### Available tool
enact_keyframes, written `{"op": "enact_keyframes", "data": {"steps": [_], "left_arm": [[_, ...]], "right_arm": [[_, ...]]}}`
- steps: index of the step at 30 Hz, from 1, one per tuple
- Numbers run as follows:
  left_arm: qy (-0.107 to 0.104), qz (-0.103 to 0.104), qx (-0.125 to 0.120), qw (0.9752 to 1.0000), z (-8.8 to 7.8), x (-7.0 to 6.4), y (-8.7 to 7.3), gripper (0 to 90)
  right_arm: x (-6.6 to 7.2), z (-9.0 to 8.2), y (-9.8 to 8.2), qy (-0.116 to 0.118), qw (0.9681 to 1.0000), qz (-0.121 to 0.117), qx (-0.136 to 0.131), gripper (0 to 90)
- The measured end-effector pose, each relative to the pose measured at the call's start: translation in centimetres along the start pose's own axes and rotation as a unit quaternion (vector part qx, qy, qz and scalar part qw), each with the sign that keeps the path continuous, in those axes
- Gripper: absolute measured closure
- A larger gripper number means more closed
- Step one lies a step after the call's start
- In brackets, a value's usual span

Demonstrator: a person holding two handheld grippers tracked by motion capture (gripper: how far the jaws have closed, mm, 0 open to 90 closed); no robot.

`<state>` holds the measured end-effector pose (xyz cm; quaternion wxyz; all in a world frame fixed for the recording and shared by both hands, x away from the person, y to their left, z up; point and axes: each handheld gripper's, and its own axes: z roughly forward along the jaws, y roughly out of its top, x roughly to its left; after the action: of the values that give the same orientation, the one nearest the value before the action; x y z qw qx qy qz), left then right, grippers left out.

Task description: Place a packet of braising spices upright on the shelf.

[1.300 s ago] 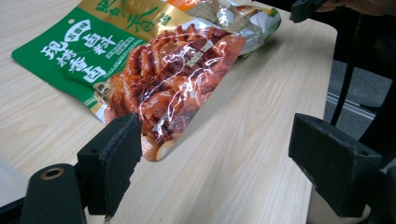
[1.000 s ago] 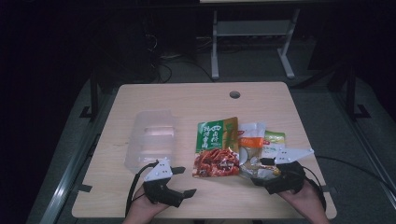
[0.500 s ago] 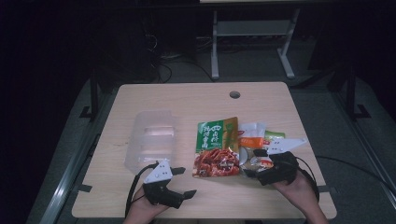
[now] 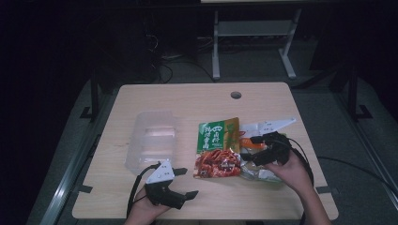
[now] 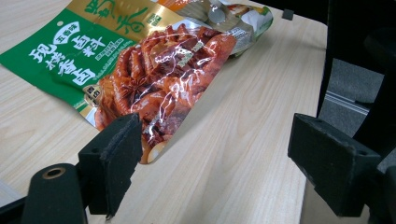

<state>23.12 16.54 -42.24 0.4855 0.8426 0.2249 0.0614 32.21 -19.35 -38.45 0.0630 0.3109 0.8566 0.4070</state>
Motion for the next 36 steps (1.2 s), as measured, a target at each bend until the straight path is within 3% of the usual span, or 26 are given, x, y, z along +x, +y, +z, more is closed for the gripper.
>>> {"op": "enact_keyframes", "data": {"steps": [2,5,9,10,17,18,28,32,36], "left_arm": [[0.001,0.000,0.001,1.0000,0.0,0.0,0.0,17.6],[0.002,0.002,-0.002,1.0000,0.0,0.0,0.0,17.6],[0.001,0.002,-0.002,1.0000,0.0,-0.1,0.0,17.6],[-0.001,-0.001,0.000,1.0000,0.0,-0.1,0.0,17.6],[-0.004,-0.001,-0.001,1.0000,0.1,0.0,0.1,17.6],[-0.004,-0.001,-0.001,1.0000,0.1,0.0,0.1,17.6],[-0.005,-0.004,0.000,1.0000,0.3,0.0,0.1,17.7],[-0.006,-0.005,-0.002,1.0000,0.4,-0.1,0.1,17.7],[-0.007,-0.003,-0.001,1.0000,0.5,-0.1,0.1,17.7]], "right_arm": [[-0.5,0.4,0.6,0.001,1.0000,-0.002,0.007,21.0],[-1.1,1.0,1.4,0.005,0.9997,0.015,0.021,21.6],[-1.8,1.7,2.0,0.001,0.9993,0.009,0.036,23.5],[-2.5,2.0,2.3,0.005,0.9992,0.017,0.037,25.5],[-3.8,3.1,3.0,0.004,0.9979,0.038,0.052,25.5],[-4.4,3.7,3.0,0.009,0.9971,0.051,0.056,25.5],[-5.6,6.0,2.6,0.012,0.9924,0.079,0.093,28.9],[-5.5,7.2,2.7,0.009,0.9898,0.089,0.111,35.0],[-5.5,7.8,2.9,0.022,0.9889,0.092,0.115,42.3]]}}
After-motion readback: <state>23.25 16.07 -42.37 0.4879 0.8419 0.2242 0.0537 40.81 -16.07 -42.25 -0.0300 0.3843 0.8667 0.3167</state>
